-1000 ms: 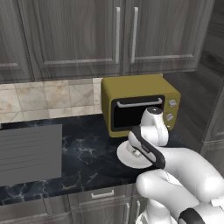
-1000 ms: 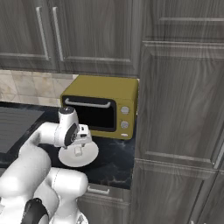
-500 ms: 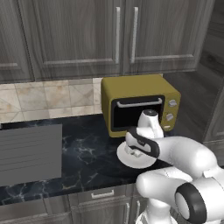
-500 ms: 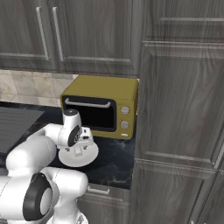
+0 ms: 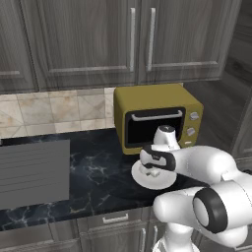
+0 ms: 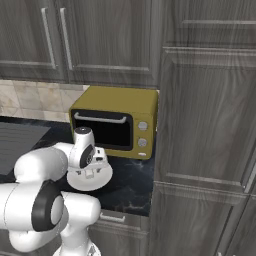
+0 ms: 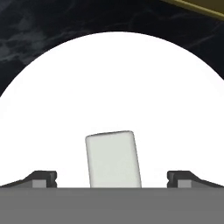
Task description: Pick up the marshmallow and place it in the cup of hot chocolate on the dining counter.
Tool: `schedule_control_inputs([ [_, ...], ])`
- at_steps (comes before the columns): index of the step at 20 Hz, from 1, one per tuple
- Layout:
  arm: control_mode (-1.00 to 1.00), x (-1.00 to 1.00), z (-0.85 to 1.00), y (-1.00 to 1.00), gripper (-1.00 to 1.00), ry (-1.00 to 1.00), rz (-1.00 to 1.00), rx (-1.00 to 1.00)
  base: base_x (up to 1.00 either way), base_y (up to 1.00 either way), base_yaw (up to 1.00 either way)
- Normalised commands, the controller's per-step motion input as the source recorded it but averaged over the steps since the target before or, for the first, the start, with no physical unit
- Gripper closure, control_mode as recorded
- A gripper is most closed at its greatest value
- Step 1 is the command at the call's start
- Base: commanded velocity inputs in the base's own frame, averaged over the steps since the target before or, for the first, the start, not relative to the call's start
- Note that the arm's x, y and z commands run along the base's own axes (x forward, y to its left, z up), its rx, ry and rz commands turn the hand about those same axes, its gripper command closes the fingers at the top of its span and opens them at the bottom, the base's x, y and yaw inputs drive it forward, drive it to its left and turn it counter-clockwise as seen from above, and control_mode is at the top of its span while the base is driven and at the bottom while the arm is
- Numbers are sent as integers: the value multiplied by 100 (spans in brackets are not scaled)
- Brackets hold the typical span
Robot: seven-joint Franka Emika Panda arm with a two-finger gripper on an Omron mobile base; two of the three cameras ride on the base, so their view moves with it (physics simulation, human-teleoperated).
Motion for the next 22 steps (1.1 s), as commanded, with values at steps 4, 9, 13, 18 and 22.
schedule_control_inputs([
  [4,-100,-3,-10,0,-100,0,0,0,0,0,0],
  [9,-100,7,-12,0,-100,0,0,0,0,0,0],
  [13,-100,1,-10,1,100,0,0,0,0,0,0],
  [18,-100,1,-21,7,100,1,0,0,0,0,0],
  [22,-100,-1,-11,0,100,0,0,0,0,0,0],
])
